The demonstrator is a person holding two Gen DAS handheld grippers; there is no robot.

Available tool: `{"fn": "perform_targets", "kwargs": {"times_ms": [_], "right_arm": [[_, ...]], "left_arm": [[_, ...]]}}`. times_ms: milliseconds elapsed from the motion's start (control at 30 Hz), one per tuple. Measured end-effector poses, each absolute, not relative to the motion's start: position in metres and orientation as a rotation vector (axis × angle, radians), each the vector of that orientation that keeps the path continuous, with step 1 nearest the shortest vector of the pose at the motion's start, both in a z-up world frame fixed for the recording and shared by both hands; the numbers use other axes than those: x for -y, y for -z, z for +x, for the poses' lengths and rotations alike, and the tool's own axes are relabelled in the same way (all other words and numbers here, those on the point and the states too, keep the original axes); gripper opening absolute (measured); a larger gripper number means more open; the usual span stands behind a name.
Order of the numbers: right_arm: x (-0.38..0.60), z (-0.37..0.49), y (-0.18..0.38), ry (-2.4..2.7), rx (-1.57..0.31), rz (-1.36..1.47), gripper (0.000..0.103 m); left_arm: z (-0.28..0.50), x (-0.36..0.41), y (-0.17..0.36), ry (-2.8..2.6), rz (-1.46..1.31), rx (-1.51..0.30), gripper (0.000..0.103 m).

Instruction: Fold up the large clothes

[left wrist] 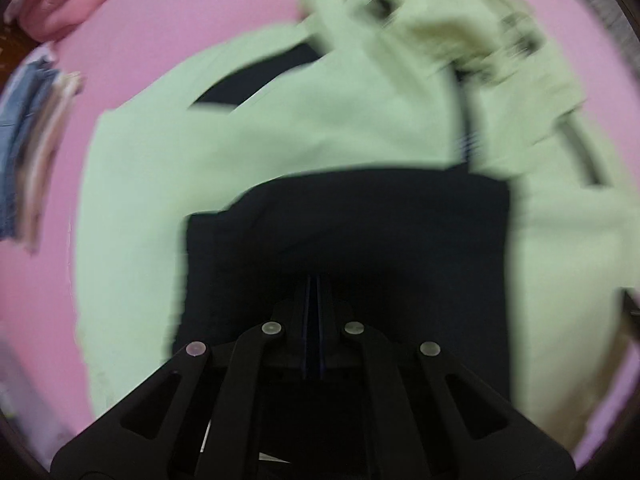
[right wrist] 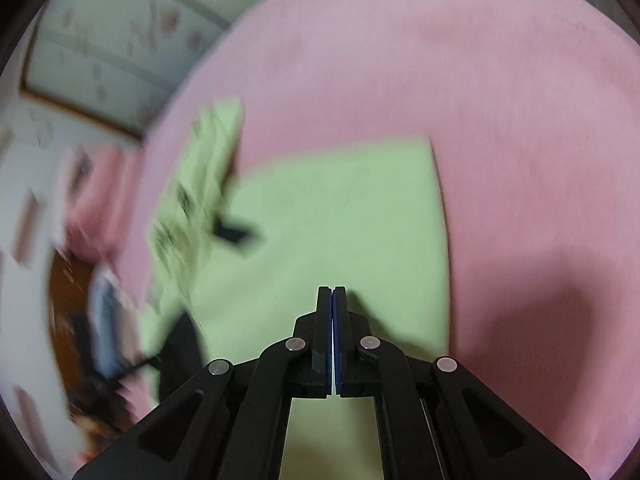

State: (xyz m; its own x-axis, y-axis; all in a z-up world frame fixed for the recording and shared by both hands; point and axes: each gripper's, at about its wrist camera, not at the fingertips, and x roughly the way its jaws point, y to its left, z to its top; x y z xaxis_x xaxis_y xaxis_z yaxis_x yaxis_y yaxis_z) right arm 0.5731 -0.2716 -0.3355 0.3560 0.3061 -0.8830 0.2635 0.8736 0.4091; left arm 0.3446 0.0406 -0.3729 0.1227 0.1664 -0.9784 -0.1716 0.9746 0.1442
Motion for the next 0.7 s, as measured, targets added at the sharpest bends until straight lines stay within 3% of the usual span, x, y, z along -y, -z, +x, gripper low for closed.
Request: {"fn": "perform_targets", "kwargs": {"times_ms": [167,367,433,500,700], "right_arm": [[0.299,0.543,0.308,0.357,-1.118,0.205,0.000],[0.333,0.519,0.307,-0.079,-1.135,0.795,0.000],[0.315,0.512,0.318,-0.138,-1.192,0.823,0.000],[0.294,0.508,0.327,-0.085,-1.271,0.669,0.000],[0.292,0.479,0.301,0.142,-1.223,0.242,0.000]], "left_arm": [[0.347,-0.063,0.358,-0.326,-0.022,-1.387,0.001],[0.337,-0.049,0.319,-0.218,-0.150,-1.377,0.001],[0.327,-0.041,0.323,-0.200,-0.137,-1.412,0.001],[0.315,-0.039,0.335,-0.234,-0.114,-1.451,0.001],[0.295,-0.059,0.335,-0.369,-0.023,-1.427,0.001]]}}
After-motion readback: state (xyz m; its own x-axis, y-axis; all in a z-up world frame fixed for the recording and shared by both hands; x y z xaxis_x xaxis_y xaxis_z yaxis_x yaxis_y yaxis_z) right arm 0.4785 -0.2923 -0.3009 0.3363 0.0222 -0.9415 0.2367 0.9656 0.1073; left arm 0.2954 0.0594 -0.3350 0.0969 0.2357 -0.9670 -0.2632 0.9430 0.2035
